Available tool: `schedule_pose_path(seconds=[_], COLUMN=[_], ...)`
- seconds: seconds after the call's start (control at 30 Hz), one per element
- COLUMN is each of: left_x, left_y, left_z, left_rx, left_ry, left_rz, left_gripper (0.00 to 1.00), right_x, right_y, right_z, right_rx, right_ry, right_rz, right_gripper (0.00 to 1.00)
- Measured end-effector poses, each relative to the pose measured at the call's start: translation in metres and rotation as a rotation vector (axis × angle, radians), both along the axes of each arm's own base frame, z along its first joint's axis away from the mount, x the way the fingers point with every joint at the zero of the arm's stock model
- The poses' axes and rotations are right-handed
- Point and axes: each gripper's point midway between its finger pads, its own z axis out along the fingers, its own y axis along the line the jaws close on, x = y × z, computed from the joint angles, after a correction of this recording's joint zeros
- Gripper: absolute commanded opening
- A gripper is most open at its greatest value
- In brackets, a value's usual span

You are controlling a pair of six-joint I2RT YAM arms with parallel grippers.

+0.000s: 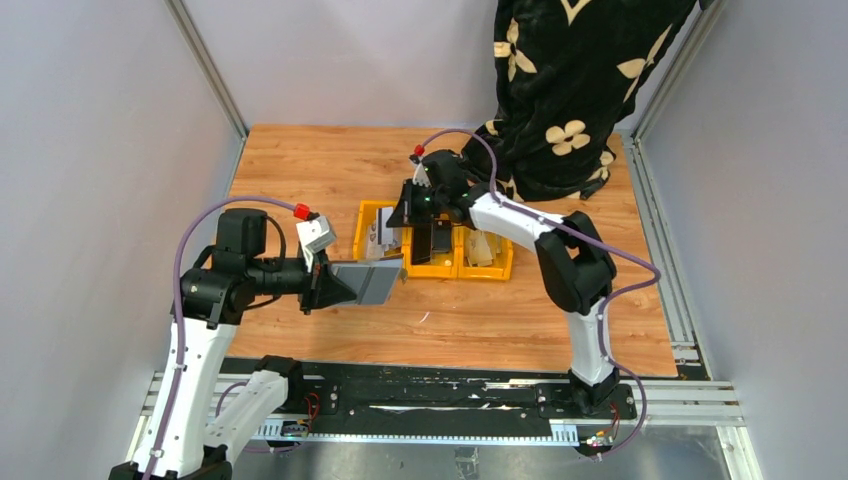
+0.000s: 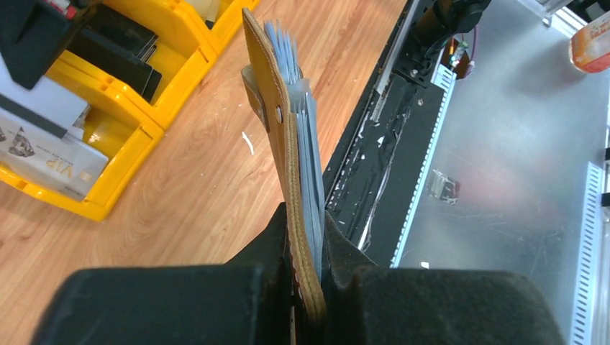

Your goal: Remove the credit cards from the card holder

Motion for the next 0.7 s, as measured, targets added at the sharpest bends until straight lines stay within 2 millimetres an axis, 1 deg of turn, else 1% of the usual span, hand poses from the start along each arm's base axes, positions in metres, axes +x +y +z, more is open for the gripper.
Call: schedule_pose_path(seconds=[0.03, 0.07, 0.1, 0.17, 0.2, 0.23, 0.3, 0.4, 0.43, 0.5, 0.6, 0.67, 0.7], left_x=[0.000, 0.001, 0.001, 0.002, 0.003, 0.004, 0.007, 0.010, 0.010, 0.011, 0.015, 0.018, 0.020], left_y=[0.000, 0.000, 0.001, 0.001, 0.000, 0.000, 0.000, -0.005, -0.006, -0.010, -0.015, -0.017, -0.018], left_z=[0.000, -0.001, -0.001, -0.003, -0.004, -0.005, -0.009, -0.022, -0.026, -0.042, -0.072, -0.095, -0.111], left_rx=[0.003, 0.007, 0.010, 0.015, 0.019, 0.023, 0.037, 0.096, 0.117, 0.186, 0.312, 0.422, 0.500], left_ry=[-0.008, -0.013, -0.017, -0.023, -0.024, -0.026, -0.024, -0.024, -0.025, -0.022, 0.010, 0.021, 0.022], left_rz=[-0.004, -0.007, -0.010, -0.018, -0.023, -0.030, -0.039, -0.095, -0.115, -0.170, -0.254, -0.317, -0.362], left_gripper=[0.00, 0.00, 0.00, 0.00, 0.00, 0.00, 0.00, 0.00, 0.00, 0.00, 0.00, 0.00, 0.00], right_x=[0.003, 0.005, 0.007, 0.010, 0.010, 0.010, 0.011, 0.014, 0.013, 0.011, 0.000, -0.010, -0.015], right_y=[0.005, 0.009, 0.013, 0.019, 0.021, 0.022, 0.021, 0.018, 0.016, 0.009, -0.013, -0.034, -0.048], right_z=[-0.005, -0.008, -0.012, -0.016, -0.018, -0.019, -0.018, -0.008, -0.003, 0.012, 0.050, 0.084, 0.101], right_rx=[-0.012, -0.017, -0.027, -0.037, -0.043, -0.046, -0.059, -0.077, -0.085, -0.093, -0.095, -0.076, -0.063], right_ry=[0.005, 0.005, 0.011, 0.017, 0.023, 0.028, 0.023, -0.009, -0.022, -0.054, -0.140, -0.212, -0.247], right_rz=[-0.003, -0.004, -0.006, -0.006, -0.006, -0.008, -0.007, -0.008, -0.010, -0.015, -0.031, -0.054, -0.074], right_gripper=[0.04, 0.14, 0.21, 0.38, 0.44, 0.49, 0.56, 0.68, 0.71, 0.73, 0.75, 0.75, 0.76])
